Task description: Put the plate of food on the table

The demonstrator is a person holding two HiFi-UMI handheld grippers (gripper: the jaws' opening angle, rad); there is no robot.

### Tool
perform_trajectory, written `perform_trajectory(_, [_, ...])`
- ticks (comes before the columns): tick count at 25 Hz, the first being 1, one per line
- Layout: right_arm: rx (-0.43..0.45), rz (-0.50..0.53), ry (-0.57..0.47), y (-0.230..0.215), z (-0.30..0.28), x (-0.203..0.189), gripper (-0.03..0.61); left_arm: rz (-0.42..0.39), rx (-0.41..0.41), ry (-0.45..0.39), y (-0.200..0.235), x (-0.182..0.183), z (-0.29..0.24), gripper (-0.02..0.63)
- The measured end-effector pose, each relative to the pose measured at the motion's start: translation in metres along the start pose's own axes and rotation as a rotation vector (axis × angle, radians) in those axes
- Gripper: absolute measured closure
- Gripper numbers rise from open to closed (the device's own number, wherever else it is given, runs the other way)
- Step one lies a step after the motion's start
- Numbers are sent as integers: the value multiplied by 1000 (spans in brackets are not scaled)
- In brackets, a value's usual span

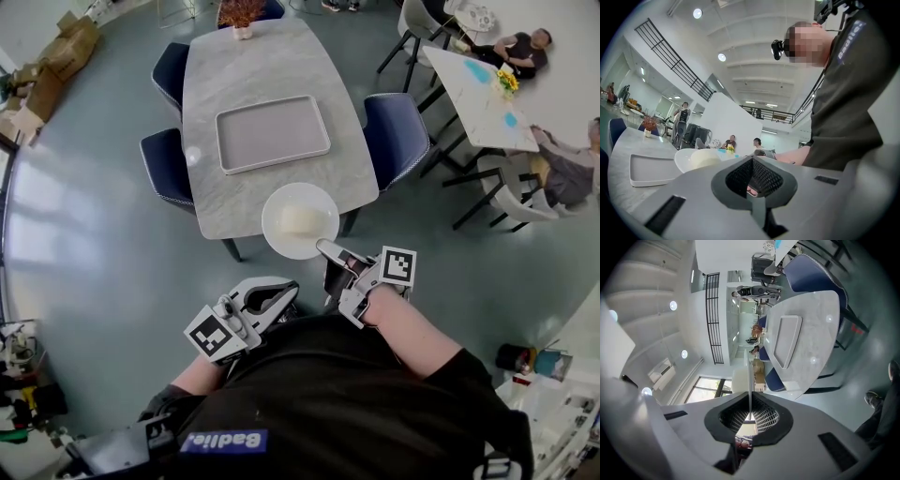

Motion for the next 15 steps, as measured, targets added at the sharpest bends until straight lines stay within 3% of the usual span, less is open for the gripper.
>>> perform_trajectory(10, [-3,-2,12,1,-6,12,557,-28,46,11,13,9,-2,609])
perform_trajectory(15, [-24,-12,36,6,-39,67,557,-29,83,37,59,6,-27,609])
Point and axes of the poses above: the fingertips, and each gripper's own axes: z backward along the fingers, y to its left, x out of its top, the point moved 1 cm from there along z, backward along the fingers, and after that the axes turned 15 degrees about -z, right-handed, at the moved point
